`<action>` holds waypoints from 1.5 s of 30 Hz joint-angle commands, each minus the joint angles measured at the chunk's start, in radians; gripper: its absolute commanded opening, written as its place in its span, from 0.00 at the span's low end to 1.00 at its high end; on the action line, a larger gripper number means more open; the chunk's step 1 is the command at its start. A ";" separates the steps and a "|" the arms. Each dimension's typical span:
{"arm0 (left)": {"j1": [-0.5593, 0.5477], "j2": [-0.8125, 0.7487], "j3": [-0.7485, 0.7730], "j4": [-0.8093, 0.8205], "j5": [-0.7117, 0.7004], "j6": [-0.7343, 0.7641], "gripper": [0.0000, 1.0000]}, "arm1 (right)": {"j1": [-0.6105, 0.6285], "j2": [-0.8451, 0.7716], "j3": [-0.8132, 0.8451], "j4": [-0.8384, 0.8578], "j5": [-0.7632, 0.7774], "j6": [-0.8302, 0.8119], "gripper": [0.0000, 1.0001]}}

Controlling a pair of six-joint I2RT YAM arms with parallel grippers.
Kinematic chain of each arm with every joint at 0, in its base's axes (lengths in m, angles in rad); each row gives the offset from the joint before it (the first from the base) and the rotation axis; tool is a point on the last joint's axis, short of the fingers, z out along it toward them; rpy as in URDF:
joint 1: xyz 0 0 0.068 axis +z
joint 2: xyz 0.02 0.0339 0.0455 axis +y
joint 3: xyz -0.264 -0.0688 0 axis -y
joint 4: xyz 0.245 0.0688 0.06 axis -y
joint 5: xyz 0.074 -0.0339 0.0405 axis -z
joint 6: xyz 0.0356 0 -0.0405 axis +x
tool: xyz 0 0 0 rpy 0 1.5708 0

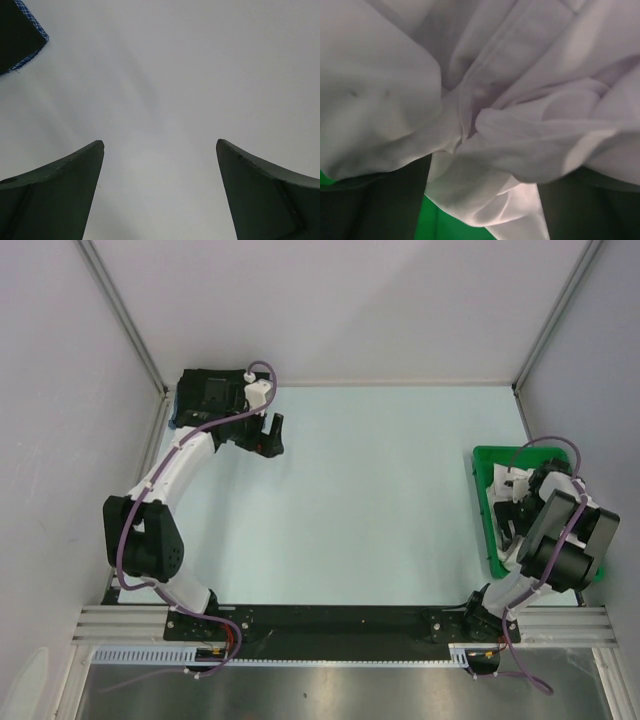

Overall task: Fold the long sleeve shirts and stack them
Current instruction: Grab the shirt from the pile, then move the shirt to the center of the board

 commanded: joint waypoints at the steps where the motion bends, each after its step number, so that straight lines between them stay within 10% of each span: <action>1: 0.003 -0.001 0.051 -0.001 -0.025 -0.008 0.99 | -0.009 0.015 0.075 0.010 -0.123 0.054 0.72; 2: 0.008 0.000 0.053 -0.001 -0.025 -0.018 0.99 | -0.014 -0.005 0.107 -0.013 -0.185 0.064 0.59; 3: 0.011 0.005 0.056 0.001 -0.016 -0.023 0.99 | -0.015 -0.025 0.171 -0.055 -0.246 0.073 0.24; 5: 0.026 0.008 0.062 -0.002 0.011 -0.044 0.99 | -0.015 -0.106 0.253 -0.077 -0.430 0.109 0.00; 10: 0.086 0.000 0.079 0.004 0.088 -0.107 0.99 | 0.106 -0.272 0.464 0.081 -0.670 0.357 0.00; 22: 0.250 -0.020 0.140 0.015 0.148 -0.178 0.99 | 0.909 -0.227 0.757 0.534 -0.571 0.760 0.00; 32: 0.299 -0.029 0.139 0.036 0.149 -0.216 0.99 | 1.039 -0.063 1.188 0.752 -0.478 0.843 0.00; 36: 0.337 -0.026 0.134 0.065 0.186 -0.244 0.99 | 1.022 -0.127 1.025 0.690 -0.451 0.873 0.00; 40: 0.394 -0.029 0.102 0.082 0.277 -0.210 1.00 | 0.886 -0.311 0.493 0.642 -0.411 0.863 0.00; 43: 0.397 -0.029 0.073 0.047 0.346 -0.074 1.00 | 0.709 -0.338 0.182 0.469 -0.452 0.738 0.74; 45: 0.396 -0.030 0.030 -0.004 0.378 0.067 0.99 | 0.600 -0.330 0.144 0.395 -0.376 0.661 0.84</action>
